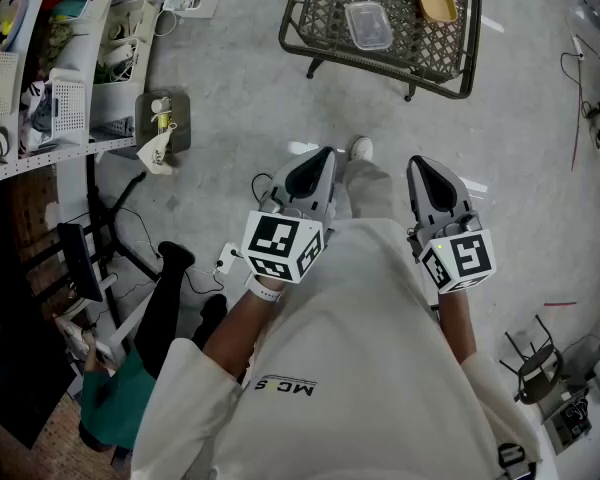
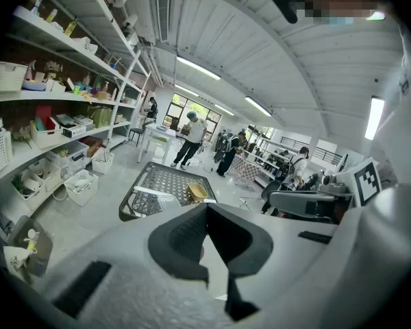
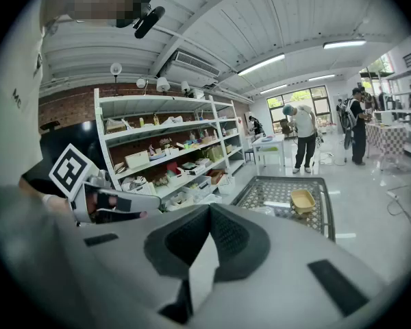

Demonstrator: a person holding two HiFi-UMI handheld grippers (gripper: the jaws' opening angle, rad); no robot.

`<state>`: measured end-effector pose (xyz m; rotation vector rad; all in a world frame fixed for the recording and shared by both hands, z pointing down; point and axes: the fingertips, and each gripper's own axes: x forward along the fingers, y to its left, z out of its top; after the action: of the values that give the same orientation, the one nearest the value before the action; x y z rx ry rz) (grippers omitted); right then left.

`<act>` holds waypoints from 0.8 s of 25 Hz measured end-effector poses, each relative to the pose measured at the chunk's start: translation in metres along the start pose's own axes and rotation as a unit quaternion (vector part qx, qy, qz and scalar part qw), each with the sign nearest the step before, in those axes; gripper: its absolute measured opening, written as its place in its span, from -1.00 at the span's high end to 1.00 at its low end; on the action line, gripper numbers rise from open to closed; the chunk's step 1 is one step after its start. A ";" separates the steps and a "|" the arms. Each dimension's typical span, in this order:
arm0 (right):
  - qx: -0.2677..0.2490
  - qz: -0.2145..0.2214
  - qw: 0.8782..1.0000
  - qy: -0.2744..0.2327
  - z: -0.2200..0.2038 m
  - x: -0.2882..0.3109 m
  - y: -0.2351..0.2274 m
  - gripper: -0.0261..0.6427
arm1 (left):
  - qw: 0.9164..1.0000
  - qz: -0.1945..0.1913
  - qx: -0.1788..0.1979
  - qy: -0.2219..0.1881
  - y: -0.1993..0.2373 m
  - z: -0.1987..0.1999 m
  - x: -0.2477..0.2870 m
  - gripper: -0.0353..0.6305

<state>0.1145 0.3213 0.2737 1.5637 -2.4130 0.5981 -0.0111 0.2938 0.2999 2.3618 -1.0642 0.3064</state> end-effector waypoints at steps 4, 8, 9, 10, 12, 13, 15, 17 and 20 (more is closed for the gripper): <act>-0.012 0.021 1.000 -0.012 -0.001 -0.006 0.019 0.87 | 1.000 0.010 0.010 -0.014 -0.011 -0.003 -0.027 0.83; -0.033 0.037 0.998 -0.024 0.007 -0.013 0.029 0.87 | 0.999 0.020 0.032 -0.033 -0.016 0.000 -0.035 0.83; -0.040 0.039 0.998 -0.030 0.011 -0.017 0.029 0.87 | 0.999 0.020 0.035 -0.036 -0.019 0.001 -0.036 0.83; -0.046 0.040 0.997 -0.036 0.015 -0.021 0.027 0.87 | 0.998 0.020 0.037 -0.039 -0.023 0.003 -0.036 0.83; -0.048 0.037 0.997 -0.052 0.020 -0.029 0.016 0.87 | 0.998 0.019 0.046 -0.043 -0.036 0.005 -0.033 0.83; -0.040 0.035 0.997 -0.059 0.021 -0.033 0.007 0.87 | 0.998 0.020 0.051 -0.043 -0.042 0.005 -0.029 0.83; -0.028 0.030 0.997 -0.068 0.020 -0.042 -0.010 0.87 | 0.998 0.021 0.051 -0.043 -0.055 0.005 -0.019 0.83; -0.027 0.030 0.997 -0.072 0.018 -0.053 -0.022 0.87 | 0.998 0.023 0.043 -0.044 -0.066 0.003 -0.014 0.83; -0.018 0.032 0.996 -0.083 0.013 -0.066 -0.037 0.87 | 0.998 0.025 0.032 -0.037 -0.077 -0.004 -0.007 0.83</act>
<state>0.1763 0.3570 0.2453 1.5847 -2.5877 0.4508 0.0417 0.3426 0.2724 2.4218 -1.1671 0.2756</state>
